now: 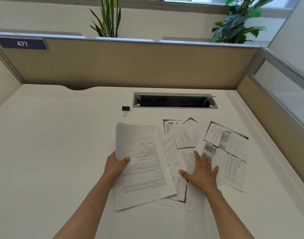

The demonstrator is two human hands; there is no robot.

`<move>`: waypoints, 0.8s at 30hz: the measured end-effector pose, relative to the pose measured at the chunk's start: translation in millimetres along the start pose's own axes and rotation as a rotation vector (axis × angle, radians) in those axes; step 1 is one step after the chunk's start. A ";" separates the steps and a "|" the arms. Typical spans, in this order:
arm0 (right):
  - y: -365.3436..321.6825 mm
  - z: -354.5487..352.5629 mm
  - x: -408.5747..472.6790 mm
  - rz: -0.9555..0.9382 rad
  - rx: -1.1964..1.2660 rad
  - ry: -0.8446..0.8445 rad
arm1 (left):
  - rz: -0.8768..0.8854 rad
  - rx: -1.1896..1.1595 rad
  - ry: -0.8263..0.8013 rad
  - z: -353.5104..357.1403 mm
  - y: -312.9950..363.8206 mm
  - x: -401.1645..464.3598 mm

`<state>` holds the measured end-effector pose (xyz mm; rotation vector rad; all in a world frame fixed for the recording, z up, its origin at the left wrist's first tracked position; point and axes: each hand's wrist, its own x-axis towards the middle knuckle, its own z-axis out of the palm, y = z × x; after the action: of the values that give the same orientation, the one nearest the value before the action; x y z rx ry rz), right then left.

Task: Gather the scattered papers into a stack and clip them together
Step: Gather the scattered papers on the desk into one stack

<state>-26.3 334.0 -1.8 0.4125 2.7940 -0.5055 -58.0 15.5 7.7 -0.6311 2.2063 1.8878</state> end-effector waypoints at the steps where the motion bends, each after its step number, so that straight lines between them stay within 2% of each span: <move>1: -0.6 0.0 -0.4 0.004 -0.008 -0.002 | -0.014 0.014 -0.006 -0.9 -4.0 0.0; 18: -22.5 -7.2 -2.8 0.026 -0.114 -0.003 | -0.011 0.010 -0.048 -5.8 -9.6 -1.5; 24: -22.0 -15.9 -2.9 -0.018 -0.123 0.121 | -0.024 0.017 -0.050 -7.0 -10.2 -0.7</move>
<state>-34.1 319.6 20.0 0.4045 2.9275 -0.3206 -52.2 7.7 0.1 -0.5982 2.1723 1.8504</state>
